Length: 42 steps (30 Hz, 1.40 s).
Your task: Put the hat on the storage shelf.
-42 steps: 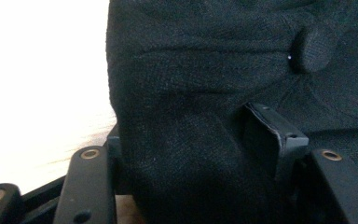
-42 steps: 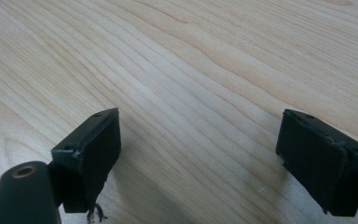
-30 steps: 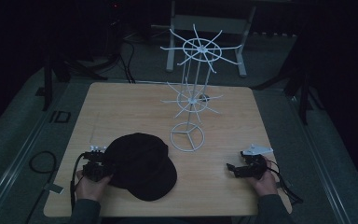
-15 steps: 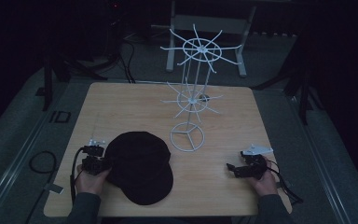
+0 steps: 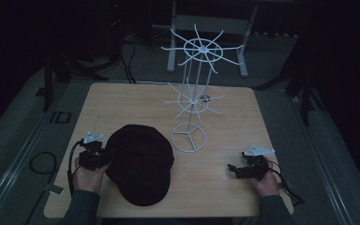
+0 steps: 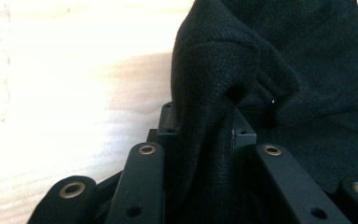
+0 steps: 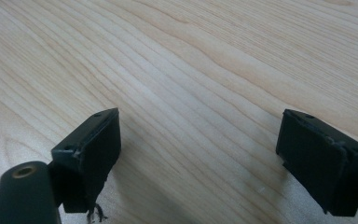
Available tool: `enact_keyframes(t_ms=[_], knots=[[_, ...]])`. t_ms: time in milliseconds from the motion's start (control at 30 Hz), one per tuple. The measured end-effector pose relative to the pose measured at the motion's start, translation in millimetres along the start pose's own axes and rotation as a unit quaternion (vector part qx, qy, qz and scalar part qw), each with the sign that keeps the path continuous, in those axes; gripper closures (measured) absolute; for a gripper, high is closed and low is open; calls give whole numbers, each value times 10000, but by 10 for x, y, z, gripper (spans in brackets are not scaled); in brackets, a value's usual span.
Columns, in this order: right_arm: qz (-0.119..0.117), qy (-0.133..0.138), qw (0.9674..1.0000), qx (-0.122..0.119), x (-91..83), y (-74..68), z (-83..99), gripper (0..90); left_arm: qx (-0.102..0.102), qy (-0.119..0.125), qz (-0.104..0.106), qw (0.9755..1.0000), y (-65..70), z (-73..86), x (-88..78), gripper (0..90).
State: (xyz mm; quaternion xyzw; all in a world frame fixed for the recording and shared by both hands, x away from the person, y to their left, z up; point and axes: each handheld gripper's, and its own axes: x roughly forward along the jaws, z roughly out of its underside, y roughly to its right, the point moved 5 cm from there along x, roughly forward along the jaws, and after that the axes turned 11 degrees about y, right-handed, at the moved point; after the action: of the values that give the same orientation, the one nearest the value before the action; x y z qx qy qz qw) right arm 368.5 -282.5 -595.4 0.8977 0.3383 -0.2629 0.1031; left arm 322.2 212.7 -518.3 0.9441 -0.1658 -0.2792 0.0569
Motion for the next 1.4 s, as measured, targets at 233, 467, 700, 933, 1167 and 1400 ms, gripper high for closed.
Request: enact_keyframes(t_ms=[233,467,700,933,1167,1400], knots=[[0,0,10000,2,0,0,0,137,173,202,53,9996,54,-123,-78,747],[0,1,10000,7,0,-1,0,137,309,374,73,9988,83,-225,-150,747],[-3,0,10000,3,0,0,0,137,389,560,91,9976,89,-335,-233,747],[0,6,10000,-3,1,1,-1,137,420,776,189,9959,82,-461,-328,746],[1,-3,10000,2,-1,0,-1,137,497,945,280,9939,74,-577,-405,744],[-1,-3,10000,1,-1,0,-1,137,517,1053,339,9925,53,-641,-445,743]])
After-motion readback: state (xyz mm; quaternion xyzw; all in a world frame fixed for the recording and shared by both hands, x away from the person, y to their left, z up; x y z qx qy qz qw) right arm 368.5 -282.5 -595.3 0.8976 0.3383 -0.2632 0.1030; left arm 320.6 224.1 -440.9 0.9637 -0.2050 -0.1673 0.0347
